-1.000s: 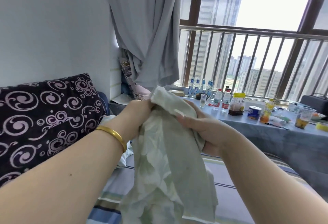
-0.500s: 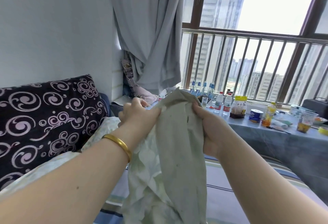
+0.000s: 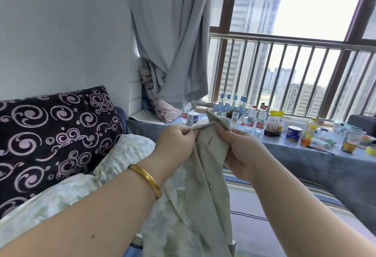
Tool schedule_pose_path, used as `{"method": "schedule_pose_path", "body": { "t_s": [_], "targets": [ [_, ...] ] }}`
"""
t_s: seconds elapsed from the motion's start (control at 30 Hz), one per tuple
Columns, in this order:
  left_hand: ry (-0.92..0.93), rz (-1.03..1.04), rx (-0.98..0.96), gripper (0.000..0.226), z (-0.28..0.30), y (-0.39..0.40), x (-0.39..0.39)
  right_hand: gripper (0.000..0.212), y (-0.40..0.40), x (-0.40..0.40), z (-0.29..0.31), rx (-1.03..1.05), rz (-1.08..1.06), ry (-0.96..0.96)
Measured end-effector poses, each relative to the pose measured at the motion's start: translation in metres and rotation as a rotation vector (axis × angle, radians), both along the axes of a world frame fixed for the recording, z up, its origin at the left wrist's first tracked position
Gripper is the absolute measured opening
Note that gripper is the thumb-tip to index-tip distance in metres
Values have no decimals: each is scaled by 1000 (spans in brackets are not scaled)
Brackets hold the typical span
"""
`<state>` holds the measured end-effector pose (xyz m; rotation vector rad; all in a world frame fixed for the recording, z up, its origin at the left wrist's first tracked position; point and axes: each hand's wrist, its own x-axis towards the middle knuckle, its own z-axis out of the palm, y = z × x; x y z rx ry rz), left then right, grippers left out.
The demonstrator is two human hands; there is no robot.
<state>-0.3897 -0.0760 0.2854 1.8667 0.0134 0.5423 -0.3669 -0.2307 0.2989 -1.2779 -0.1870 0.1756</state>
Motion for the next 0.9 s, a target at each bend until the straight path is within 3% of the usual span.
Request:
{"method": "schedule_pose_path", "body": {
  "t_s": [0.13, 0.3, 0.37, 0.5, 0.63, 0.77, 0.9],
  "targets": [
    [84, 10, -171, 34, 0, 0, 1, 13, -5, 4, 3, -64, -143, 11],
    [60, 2, -66, 21, -2, 1, 2, 12, -4, 8, 0, -53, -191, 31],
    [81, -61, -126, 15, -4, -2, 1, 13, -2, 7, -3, -45, -183, 40],
    [159, -109, -220, 28, -13, -3, 1, 14, 2, 3, -4, -40, -176, 89],
    [234, -179, -146, 42, -18, -6, -4, 17, 6, -4, -5, -23, -142, 161],
    [251, -152, 79, 48, -21, -5, -6, 16, 6, -10, -8, 0, -79, 184],
    [206, -87, 165, 48, -19, 1, -8, 14, 1, -12, -10, -114, 29, 116]
  ]
}}
